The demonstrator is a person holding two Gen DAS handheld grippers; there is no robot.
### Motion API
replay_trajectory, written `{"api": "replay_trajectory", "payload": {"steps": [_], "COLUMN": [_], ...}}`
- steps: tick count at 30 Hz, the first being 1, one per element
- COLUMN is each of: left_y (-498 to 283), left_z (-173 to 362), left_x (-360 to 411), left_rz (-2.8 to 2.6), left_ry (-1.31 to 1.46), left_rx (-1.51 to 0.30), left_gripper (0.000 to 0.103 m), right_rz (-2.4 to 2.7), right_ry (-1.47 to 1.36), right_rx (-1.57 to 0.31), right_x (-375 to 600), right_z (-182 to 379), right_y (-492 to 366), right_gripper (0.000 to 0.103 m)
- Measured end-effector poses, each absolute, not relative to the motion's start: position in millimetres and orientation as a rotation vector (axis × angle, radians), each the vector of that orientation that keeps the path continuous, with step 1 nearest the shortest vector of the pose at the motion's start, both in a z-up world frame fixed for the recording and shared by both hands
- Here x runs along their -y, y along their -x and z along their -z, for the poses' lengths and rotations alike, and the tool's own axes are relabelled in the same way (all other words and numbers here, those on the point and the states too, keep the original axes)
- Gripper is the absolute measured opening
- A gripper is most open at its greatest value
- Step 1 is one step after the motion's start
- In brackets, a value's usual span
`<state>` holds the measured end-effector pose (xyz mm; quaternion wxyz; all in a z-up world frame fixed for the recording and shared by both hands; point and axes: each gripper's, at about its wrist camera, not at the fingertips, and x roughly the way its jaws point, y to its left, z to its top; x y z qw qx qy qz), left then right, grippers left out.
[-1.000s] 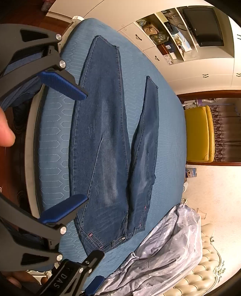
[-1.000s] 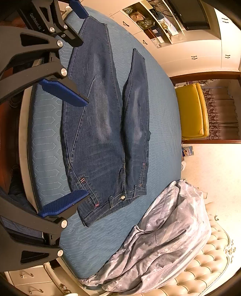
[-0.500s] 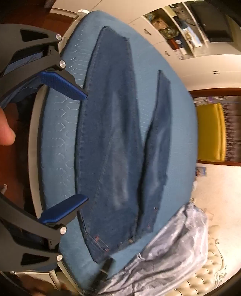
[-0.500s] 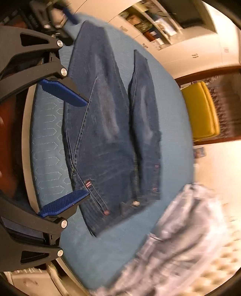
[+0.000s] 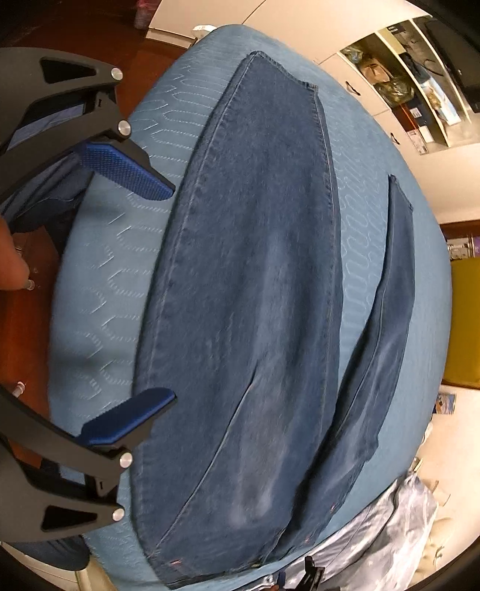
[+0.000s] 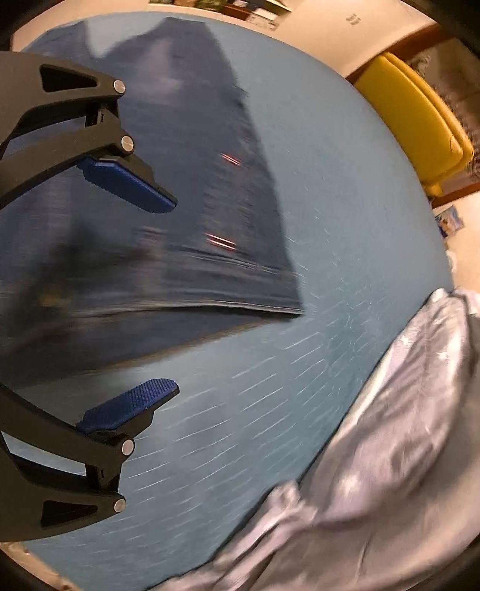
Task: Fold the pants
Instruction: 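Reach the right tool to the jeans waistband and close on it, then grasp a jeans leg hem with the left tool while the right tool holds the waistband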
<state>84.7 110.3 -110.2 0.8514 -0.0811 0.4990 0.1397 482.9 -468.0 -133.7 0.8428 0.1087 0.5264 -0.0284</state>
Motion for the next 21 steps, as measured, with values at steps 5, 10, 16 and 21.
{"api": "replay_trajectory", "payload": {"steps": [5, 10, 16, 21], "left_y": [-96.8, -120.8, -180.6, -248.7], "left_z": [105.9, 101.0, 74.0, 43.4], "left_x": [-130.7, -157.1, -200.3, -244.2], "left_rz": [-0.322, -0.336, -0.258, -0.157], "left_ry": [0.183, 0.210, 0.354, 0.543], "left_rx": [-1.033, -1.036, -0.984, -0.910], "left_gripper": [0.102, 0.102, 0.101, 0.101], "right_rz": [0.036, -0.034, -0.183, -0.372], "right_ry": [-0.258, -0.054, -0.062, -0.087], "right_rx": [-1.121, -1.094, -0.902, -0.767], "right_x": [475.6, 453.0, 450.7, 436.7], "right_z": [162.4, 166.0, 95.1, 33.5], "right_y": [-538.4, -544.3, -471.9, -355.3], "right_gripper": [0.088, 0.026, 0.013, 0.012]}}
